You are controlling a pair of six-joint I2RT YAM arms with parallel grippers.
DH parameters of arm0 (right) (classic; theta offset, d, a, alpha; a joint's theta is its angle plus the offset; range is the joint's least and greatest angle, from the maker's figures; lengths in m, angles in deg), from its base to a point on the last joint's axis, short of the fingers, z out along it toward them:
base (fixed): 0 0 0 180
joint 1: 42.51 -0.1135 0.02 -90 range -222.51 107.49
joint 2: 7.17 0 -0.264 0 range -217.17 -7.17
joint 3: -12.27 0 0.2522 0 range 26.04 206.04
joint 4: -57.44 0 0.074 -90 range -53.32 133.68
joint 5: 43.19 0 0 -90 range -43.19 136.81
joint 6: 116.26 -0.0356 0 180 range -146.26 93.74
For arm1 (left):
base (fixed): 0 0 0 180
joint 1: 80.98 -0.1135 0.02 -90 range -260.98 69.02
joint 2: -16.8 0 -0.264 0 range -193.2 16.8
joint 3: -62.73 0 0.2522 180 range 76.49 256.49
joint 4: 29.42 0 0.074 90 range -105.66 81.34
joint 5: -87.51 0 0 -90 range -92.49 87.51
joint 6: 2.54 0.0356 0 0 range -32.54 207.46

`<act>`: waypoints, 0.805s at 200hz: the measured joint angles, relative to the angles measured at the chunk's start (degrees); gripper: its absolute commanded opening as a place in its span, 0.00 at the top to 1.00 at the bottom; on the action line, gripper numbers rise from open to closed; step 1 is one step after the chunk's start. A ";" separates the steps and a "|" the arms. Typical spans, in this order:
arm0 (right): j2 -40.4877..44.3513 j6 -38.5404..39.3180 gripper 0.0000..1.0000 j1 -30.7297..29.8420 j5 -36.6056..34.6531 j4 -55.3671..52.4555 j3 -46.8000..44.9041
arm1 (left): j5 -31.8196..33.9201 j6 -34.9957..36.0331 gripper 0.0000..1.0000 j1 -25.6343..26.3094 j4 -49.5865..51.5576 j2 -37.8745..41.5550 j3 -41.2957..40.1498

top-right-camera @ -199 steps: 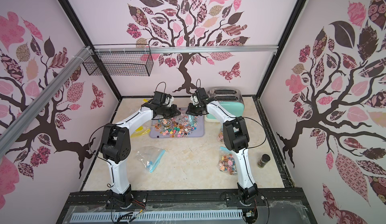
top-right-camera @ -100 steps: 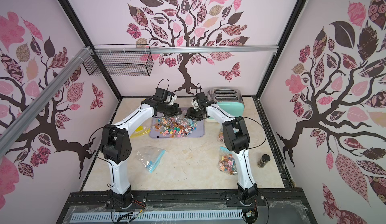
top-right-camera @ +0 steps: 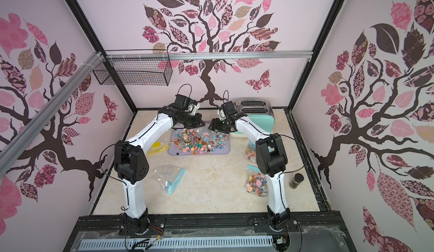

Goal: Pour candies out of the ziploc bag
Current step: 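Pour the candies out of the ziploc bag onto the tray.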

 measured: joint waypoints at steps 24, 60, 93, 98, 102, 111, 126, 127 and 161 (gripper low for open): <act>0.00 0.02 0.28 0.00 -0.20 -0.02 -0.28 | 1.01 0.63 1.00 0.09 2.93 -1.33 3.08; 0.09 0.02 0.27 0.00 -0.37 0.22 -0.63 | 2.73 1.44 1.00 0.33 7.50 -1.90 7.15; 0.68 0.02 0.25 0.00 -0.70 0.68 -1.95 | 4.92 2.51 1.00 1.09 12.26 -2.05 11.13; 0.94 0.02 0.25 0.00 -0.81 0.79 -2.36 | 5.29 2.58 1.00 1.25 13.05 -2.16 11.85; 1.11 0.02 0.25 0.00 -0.83 0.81 -2.64 | 5.55 2.71 1.00 1.33 13.60 -2.23 12.41; 1.68 0.04 0.25 0.00 -0.90 0.85 -3.28 | 6.05 2.84 1.00 1.57 15.02 -2.56 13.66; 2.58 0.04 0.25 0.00 -1.07 0.92 -4.17 | 7.06 3.19 1.00 1.97 17.97 -3.76 16.59; 2.62 0.04 0.25 0.00 -1.07 0.92 -4.22 | 7.13 3.21 1.00 1.97 18.10 -3.85 16.74; 5.66 0.24 0.30 0.00 -0.87 2.05 -6.93 | 9.33 3.58 1.00 2.84 23.52 -7.76 21.97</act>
